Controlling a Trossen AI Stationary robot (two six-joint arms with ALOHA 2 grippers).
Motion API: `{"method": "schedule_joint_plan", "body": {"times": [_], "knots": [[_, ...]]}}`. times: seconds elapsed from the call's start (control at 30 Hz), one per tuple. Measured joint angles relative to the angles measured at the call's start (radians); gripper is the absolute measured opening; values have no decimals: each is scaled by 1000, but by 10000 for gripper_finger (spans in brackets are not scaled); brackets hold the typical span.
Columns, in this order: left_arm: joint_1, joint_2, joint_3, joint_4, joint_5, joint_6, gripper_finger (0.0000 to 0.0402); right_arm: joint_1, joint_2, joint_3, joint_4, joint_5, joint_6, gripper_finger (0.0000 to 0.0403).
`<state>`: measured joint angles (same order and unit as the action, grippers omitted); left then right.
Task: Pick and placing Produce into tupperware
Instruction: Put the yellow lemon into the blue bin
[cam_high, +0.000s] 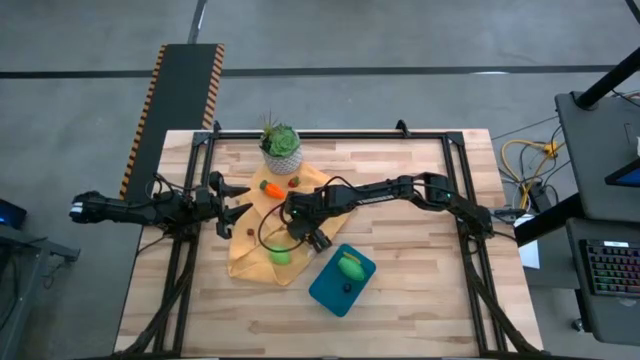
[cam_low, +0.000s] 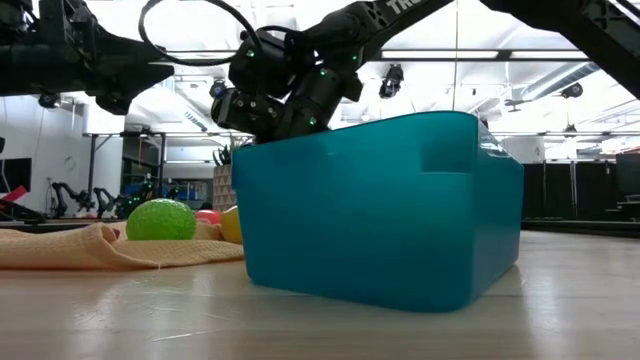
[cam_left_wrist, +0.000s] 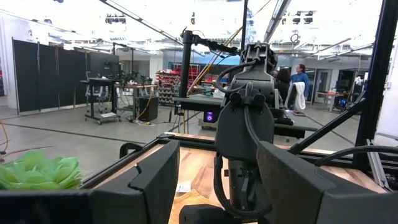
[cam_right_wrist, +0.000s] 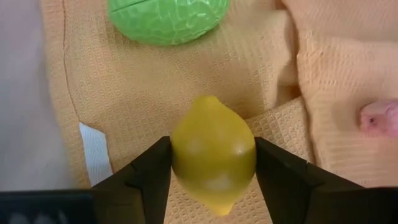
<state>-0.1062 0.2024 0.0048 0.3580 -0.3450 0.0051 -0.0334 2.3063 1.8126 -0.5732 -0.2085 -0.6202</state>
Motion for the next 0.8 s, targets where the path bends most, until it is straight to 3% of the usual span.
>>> {"method": "schedule_joint_plan", "body": {"times": [0.3,0.57,0.8], "knots": [[0,0,0,0,0,0,202,0,-52,80,-42,0,-13,193],[0,0,0,0,0,0,202,13,-135,171,-277,0,-9,192],[0,2,0,-1,0,0,202,35,-224,159,-434,-2,65,192]]}}
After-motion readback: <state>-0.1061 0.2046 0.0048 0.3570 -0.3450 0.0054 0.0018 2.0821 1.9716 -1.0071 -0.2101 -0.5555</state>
